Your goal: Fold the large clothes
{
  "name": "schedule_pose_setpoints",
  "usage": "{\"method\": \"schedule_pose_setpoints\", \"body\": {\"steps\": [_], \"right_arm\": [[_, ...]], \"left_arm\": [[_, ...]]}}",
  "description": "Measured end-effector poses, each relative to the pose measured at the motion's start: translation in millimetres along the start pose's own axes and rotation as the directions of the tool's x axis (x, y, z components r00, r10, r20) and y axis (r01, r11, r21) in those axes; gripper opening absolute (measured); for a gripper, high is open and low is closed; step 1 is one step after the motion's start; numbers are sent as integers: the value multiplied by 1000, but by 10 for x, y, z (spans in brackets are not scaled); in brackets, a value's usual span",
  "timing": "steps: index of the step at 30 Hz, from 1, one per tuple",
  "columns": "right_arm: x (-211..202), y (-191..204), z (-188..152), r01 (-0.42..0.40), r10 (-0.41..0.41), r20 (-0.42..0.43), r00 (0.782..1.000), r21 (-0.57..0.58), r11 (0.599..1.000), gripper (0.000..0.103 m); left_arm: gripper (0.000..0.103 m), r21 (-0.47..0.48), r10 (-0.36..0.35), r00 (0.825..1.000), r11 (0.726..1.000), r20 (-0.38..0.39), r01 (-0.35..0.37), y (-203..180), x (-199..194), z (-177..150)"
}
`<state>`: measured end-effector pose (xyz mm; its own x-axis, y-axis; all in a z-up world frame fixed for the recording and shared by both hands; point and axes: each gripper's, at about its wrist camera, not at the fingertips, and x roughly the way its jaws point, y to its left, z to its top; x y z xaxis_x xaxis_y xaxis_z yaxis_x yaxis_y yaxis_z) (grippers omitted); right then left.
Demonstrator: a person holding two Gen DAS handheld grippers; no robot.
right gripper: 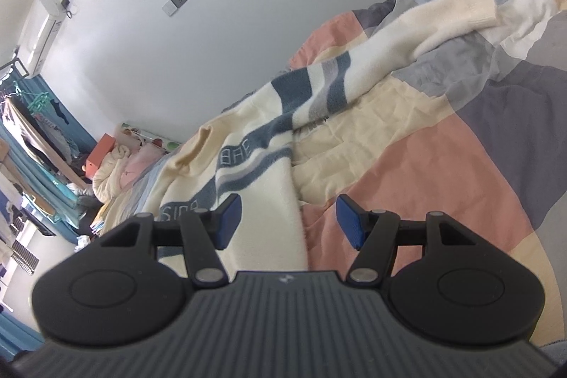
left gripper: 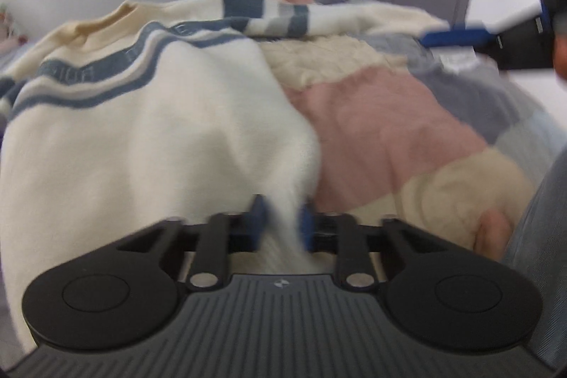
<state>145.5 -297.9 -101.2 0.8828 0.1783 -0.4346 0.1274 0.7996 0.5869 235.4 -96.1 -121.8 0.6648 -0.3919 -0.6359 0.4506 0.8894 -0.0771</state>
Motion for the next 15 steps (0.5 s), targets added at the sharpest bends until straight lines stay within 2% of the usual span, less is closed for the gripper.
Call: {"method": "schedule_pose_setpoints", "body": {"steps": [4, 8, 12, 15], "right_arm": [[8, 10, -19, 7, -7, -6, 1000, -3, 1000, 63], [28, 56, -49, 2, -2, -3, 1000, -28, 1000, 63], [159, 117, -120, -48, 45, -66, 997, -43, 998, 63], [326, 139, -210, -125, 122, -171, 978, -8, 992, 63]], "left_arm": [[15, -129, 20, 994, 992, 110, -6, 307, -317, 138], [15, -226, 109, 970, 972, 215, -59, 676, -653, 213], [14, -371, 177, 959, 925, 221, -85, 1145, -771, 246], [14, -471, 201, 963, 877, 181, -94, 1474, -691, 206]]}}
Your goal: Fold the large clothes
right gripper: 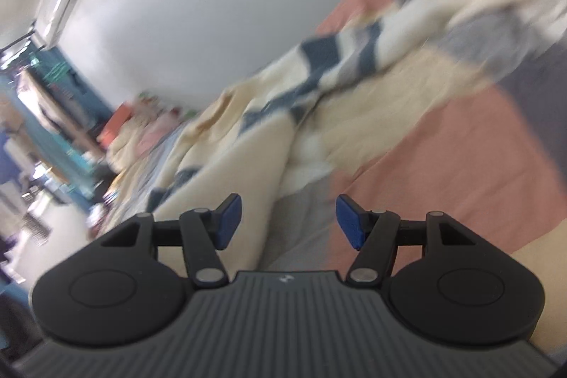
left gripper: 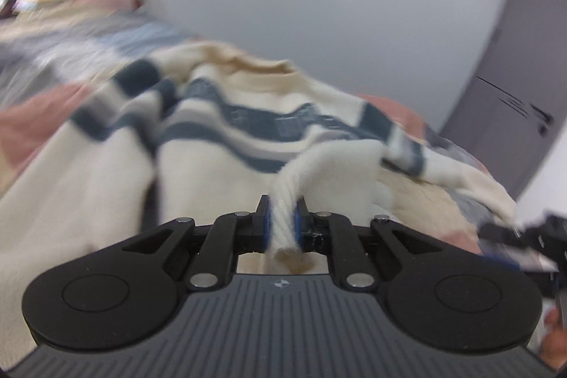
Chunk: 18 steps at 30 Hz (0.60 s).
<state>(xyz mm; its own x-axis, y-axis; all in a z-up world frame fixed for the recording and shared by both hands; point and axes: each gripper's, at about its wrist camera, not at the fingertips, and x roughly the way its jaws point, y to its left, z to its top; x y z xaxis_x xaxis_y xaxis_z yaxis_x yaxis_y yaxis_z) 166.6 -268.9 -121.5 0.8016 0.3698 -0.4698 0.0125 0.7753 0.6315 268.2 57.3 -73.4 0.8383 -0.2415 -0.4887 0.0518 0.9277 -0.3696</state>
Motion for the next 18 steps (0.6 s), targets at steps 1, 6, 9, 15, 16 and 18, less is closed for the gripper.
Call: {"method": "schedule_pose_setpoints", "body": {"steps": [1, 6, 9, 15, 16, 18], "right_arm": [[62, 11, -24, -25, 26, -35, 999, 6, 1000, 63], [442, 84, -178, -121, 137, -208, 968, 87, 989, 63], [719, 114, -337, -131, 179, -291, 940, 176, 976, 62], [1050, 260, -507, -137, 218, -342, 914, 246, 960, 60], [1084, 271, -526, -139, 222, -340, 914, 251, 958, 53], [1150, 267, -556, -129, 218, -353, 910, 261, 957, 49]], "left_arm": [[14, -31, 9, 1000, 999, -13, -10, 93, 71, 8], [15, -190, 8, 996, 982, -85, -24, 407, 335, -31], [15, -227, 1, 995, 974, -97, -23, 461, 366, -58], [18, -224, -19, 996, 975, -90, -2, 457, 321, -86], [19, -227, -24, 996, 974, -90, 3, 459, 317, -83], [19, -233, -31, 996, 972, -84, 11, 476, 302, -82]]}}
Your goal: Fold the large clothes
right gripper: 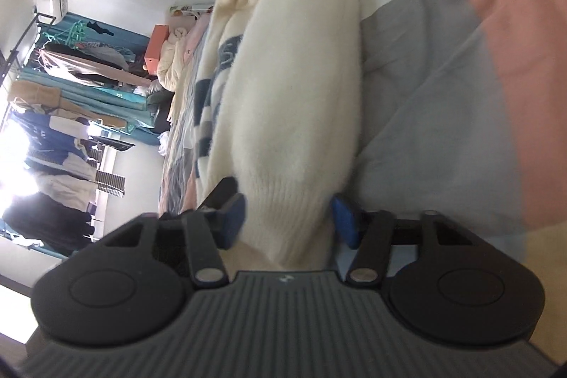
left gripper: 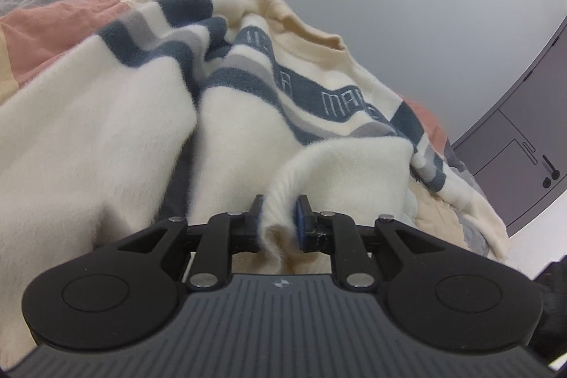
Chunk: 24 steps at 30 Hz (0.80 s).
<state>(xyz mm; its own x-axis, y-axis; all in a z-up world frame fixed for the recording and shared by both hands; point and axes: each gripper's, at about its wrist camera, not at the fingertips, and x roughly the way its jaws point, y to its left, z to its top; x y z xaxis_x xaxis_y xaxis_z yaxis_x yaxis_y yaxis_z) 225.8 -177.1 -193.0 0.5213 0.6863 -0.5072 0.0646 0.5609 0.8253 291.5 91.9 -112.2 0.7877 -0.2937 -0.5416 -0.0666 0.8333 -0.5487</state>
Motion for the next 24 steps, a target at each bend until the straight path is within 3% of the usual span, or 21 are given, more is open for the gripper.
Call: {"method": "schedule_pose_setpoints", "body": {"steps": [1, 5, 9, 12, 15, 18, 19, 24], "right_arm": [[22, -19, -1, 2, -2, -5, 1000, 9, 1000, 40], [-131, 46, -30, 26, -24, 55, 998, -46, 999, 18], [-479, 233, -179, 56, -25, 168, 985, -180, 982, 15], [-753, 338, -206, 144, -79, 253, 964, -252, 957, 14], [-1032, 440, -143, 256, -153, 341, 928, -282, 925, 13], [-1333, 509, -86, 396, -251, 423, 871, -301, 868, 13], [-1403, 511, -48, 451, -310, 426, 850, -285, 846, 13], [-1713, 198, 113, 564, -476, 386, 790, -155, 811, 7]], "left_arm": [[19, -4, -4, 1000, 1000, 6, 4, 3, -10, -2], [26, -21, -32, 999, 999, 7, 32, -29, -55, -5], [45, -9, -62, 998, 998, 24, 62, -66, -196, -27], [49, 11, -76, 993, 997, 96, 75, -123, -391, -69], [54, 41, -116, 985, 993, 129, 111, -206, -529, -83], [54, 83, -117, 986, 991, 115, 108, -301, -571, -135], [54, 87, -117, 988, 990, 98, 109, -322, -568, -164], [54, 120, -111, 994, 986, -15, 112, -488, -444, -362]]}}
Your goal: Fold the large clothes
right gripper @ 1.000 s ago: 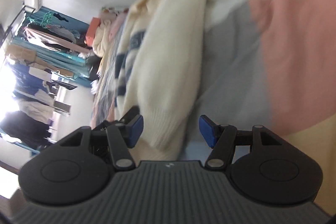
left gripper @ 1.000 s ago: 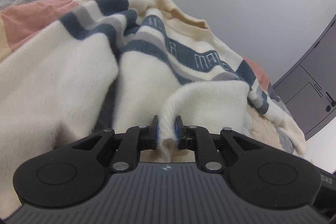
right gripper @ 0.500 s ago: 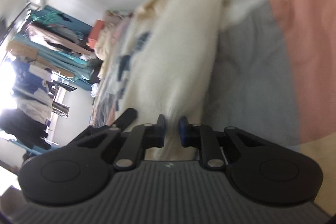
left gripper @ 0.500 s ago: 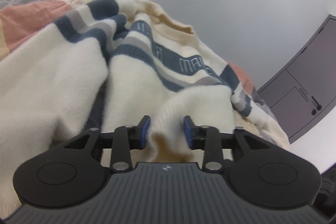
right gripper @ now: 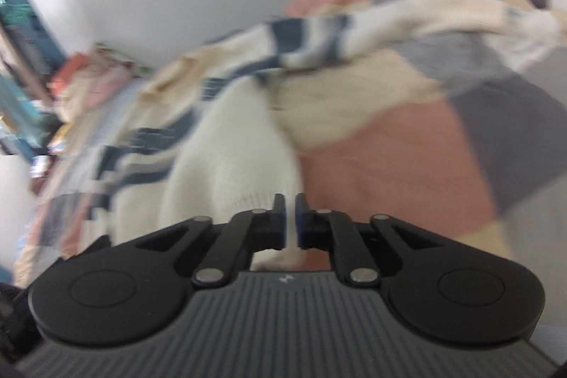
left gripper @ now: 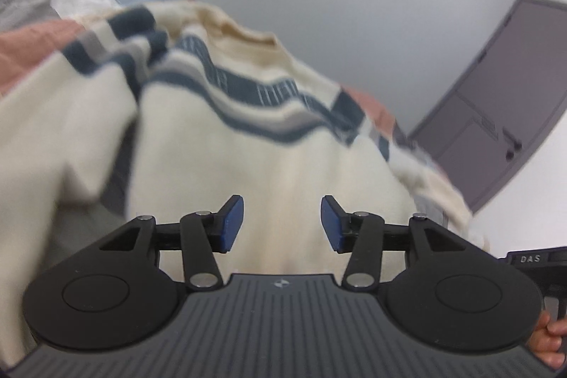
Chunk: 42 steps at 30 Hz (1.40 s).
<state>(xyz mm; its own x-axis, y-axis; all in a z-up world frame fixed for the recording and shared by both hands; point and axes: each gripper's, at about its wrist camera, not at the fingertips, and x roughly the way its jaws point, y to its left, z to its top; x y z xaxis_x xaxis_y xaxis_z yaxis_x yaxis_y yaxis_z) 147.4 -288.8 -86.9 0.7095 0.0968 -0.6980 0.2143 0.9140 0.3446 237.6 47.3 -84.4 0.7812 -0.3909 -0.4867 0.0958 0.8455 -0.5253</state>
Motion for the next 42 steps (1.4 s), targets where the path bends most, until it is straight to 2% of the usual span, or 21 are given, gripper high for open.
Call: {"method": "schedule_pose_setpoints", "body": {"steps": [2, 3, 6, 8, 10, 12, 15, 19, 21, 23, 25, 26, 30, 35, 38, 42], "right_arm": [[51, -148, -9, -14, 20, -86, 996, 74, 997, 7], [23, -151, -7, -7, 14, -88, 996, 81, 997, 7], [-53, -93, -27, -13, 15, -51, 999, 40, 999, 7], [-112, -5, -85, -26, 26, -33, 999, 23, 999, 8], [-118, 69, -78, -36, 36, -14, 999, -6, 999, 9], [-123, 146, -85, -63, 62, -8, 998, -46, 997, 9], [-126, 268, -61, -110, 111, 4, 994, -93, 990, 10], [-90, 552, -10, -139, 148, 38, 988, -181, 974, 10], [-34, 734, 3, -147, 164, 54, 985, -229, 962, 12], [60, 929, 2, -151, 174, 59, 983, -276, 949, 28], [160, 1107, -18, -164, 197, 75, 978, -314, 935, 81], [203, 1185, -38, -168, 210, 91, 973, -339, 925, 86], [401, 1412, -127, -187, 244, 84, 966, -428, 884, 84], [534, 1416, -201, -236, 272, 25, 962, -424, 874, 84], [522, 1383, -187, -258, 282, 7, 959, -386, 886, 84], [445, 1473, -179, -155, 188, 47, 981, -392, 907, 86]], "left_arm": [[54, 44, 26, 998, 999, -48, -24, -92, 74, -81], [54, 74, 43, 997, 997, -70, -37, -138, 109, -126], [54, 133, 95, 986, 988, -137, -77, -206, 224, -258], [54, 157, 139, 971, 982, -197, -108, -198, 327, -345], [54, 184, 155, 964, 976, -216, -116, -202, 364, -397], [54, 188, 155, 964, 975, -217, -114, -218, 348, -385], [54, 166, 126, 973, 982, -195, -94, -212, 247, -310], [54, 132, 113, 988, 986, -108, -98, -162, -40, -127], [54, 155, 131, 990, 980, -43, -123, -157, -212, -46], [54, 170, 145, 989, 974, 18, -146, -131, -376, 25], [55, 185, 160, 985, 968, 61, -168, -106, -486, 92], [55, 197, 176, 981, 962, 78, -188, -103, -530, 126], [60, 219, 222, 968, 945, 120, -244, -65, -565, 176], [60, 198, 242, 964, 945, 107, -259, 73, -492, 255], [62, 187, 287, 951, 934, 110, -304, 199, -481, 324], [63, 148, 376, 923, 912, 76, -384, 449, -456, 416]]}}
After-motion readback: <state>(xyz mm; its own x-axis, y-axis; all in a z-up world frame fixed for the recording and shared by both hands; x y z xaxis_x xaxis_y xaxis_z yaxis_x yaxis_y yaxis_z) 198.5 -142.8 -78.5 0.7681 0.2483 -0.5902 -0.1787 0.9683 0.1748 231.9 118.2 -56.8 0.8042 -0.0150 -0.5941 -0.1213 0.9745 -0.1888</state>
